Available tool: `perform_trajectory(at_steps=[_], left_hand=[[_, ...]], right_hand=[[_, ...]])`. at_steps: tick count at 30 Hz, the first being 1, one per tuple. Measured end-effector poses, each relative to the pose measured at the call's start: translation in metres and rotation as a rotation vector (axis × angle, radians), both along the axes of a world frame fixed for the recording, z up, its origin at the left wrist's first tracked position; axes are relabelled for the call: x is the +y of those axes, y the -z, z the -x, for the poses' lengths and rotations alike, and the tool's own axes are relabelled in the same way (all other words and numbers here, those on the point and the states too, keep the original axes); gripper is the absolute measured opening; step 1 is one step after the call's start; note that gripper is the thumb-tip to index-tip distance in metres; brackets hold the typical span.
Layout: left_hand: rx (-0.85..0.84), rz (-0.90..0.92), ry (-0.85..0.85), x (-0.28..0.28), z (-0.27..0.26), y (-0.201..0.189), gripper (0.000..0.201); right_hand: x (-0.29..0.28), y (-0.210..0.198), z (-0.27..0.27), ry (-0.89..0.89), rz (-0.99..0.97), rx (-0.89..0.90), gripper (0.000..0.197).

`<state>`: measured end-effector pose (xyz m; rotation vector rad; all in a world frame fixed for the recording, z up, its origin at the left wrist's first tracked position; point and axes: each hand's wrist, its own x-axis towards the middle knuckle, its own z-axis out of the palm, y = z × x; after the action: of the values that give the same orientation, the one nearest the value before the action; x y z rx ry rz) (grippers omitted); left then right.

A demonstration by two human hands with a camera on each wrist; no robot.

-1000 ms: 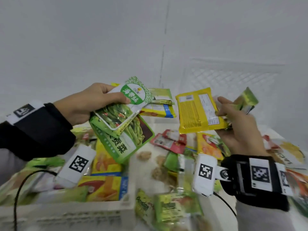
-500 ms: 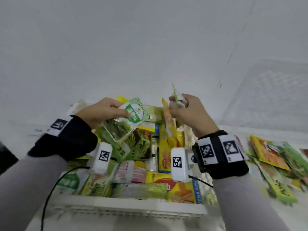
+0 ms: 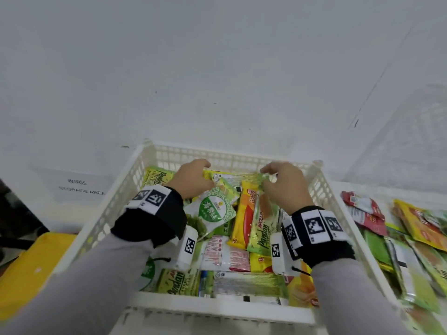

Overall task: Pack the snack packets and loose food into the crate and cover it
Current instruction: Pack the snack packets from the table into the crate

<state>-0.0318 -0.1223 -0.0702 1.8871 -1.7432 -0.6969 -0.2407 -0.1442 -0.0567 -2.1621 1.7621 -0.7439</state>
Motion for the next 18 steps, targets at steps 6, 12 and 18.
perform_trajectory(at_steps=[6, 12, 18], left_hand=[[0.144, -0.088, -0.159, -0.005, 0.003, 0.010, 0.067], [0.455, -0.170, -0.291, -0.013, -0.004, 0.012, 0.022], [0.716, -0.052, -0.329, -0.009, -0.010, -0.005, 0.010]], right_hand=[[0.001, 0.005, -0.013, -0.221, -0.330, 0.308, 0.071], [-0.004, 0.001, -0.014, -0.266, -0.322, 0.250, 0.042], [-0.010, -0.005, -0.009, -0.194, -0.201, -0.262, 0.027]])
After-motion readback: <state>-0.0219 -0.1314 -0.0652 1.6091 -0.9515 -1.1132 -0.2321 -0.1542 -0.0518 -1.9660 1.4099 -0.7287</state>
